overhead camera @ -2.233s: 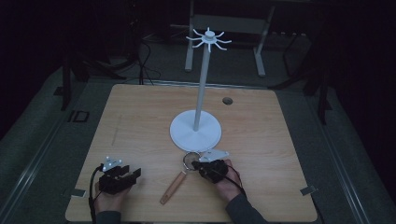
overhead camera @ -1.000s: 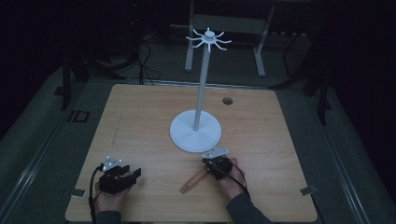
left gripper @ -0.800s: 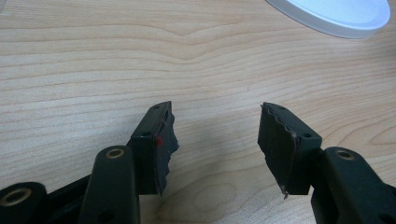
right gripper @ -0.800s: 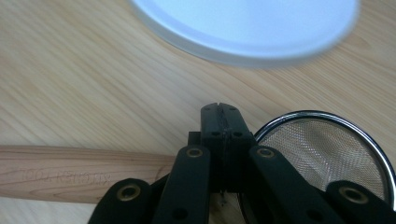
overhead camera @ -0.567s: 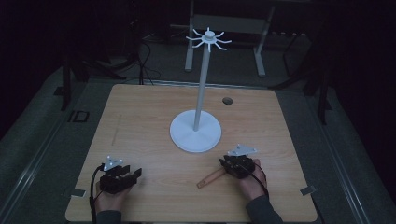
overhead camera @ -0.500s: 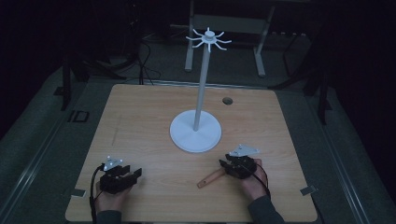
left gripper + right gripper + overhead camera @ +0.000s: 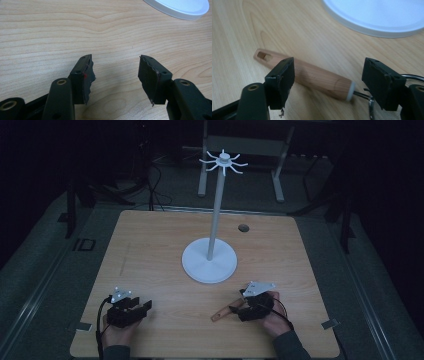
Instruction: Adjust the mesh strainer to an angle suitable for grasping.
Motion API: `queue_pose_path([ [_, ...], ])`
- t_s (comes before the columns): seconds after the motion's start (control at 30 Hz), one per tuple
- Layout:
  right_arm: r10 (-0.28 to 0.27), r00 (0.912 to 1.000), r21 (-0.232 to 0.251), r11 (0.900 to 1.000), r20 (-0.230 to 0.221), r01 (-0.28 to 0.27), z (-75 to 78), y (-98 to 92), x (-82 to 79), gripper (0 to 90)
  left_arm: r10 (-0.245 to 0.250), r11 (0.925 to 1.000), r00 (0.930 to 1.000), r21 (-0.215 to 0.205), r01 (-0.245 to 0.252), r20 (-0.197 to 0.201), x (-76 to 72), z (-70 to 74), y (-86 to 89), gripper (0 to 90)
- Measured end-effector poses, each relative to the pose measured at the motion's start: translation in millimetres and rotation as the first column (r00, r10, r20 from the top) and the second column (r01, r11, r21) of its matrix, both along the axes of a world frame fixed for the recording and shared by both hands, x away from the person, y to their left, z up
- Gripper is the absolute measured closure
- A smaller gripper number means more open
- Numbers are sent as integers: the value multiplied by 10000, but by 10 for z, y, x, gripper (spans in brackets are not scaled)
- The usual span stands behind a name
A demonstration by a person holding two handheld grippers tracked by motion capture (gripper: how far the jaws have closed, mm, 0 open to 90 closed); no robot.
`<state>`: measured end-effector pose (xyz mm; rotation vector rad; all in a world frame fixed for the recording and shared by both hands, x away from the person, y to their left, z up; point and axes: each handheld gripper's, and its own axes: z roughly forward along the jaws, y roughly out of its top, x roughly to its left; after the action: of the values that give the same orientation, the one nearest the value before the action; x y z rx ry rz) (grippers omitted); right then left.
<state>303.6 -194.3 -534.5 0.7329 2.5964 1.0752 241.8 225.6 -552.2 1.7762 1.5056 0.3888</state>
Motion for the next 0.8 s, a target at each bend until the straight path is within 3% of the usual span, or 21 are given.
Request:
queue_pose_path([
  [0.2,310,9995,-791,9964,-20,-310,-73,38,3,246,8,10000,10000,-14,-8,8,0,0,2,455],
  [0.33,289,9996,-1056,9940,37,-284,-100,54,15,263,-5,10000,10000,-8,5,2,0,-1,0,455],
  [0.43,17,9999,-1505,9886,130,2,-104,81,32,347,3,10000,10000,-12,-3,-3,1,0,1,455],
  [0.47,-234,9997,-1614,9866,90,246,-92,96,45,429,4,10000,10000,-8,-4,3,1,0,1,455],
  [0.8,-615,9980,-1746,9829,-130,583,-51,128,78,631,15,10000,10000,-44,-15,15,1,0,1,455],
])
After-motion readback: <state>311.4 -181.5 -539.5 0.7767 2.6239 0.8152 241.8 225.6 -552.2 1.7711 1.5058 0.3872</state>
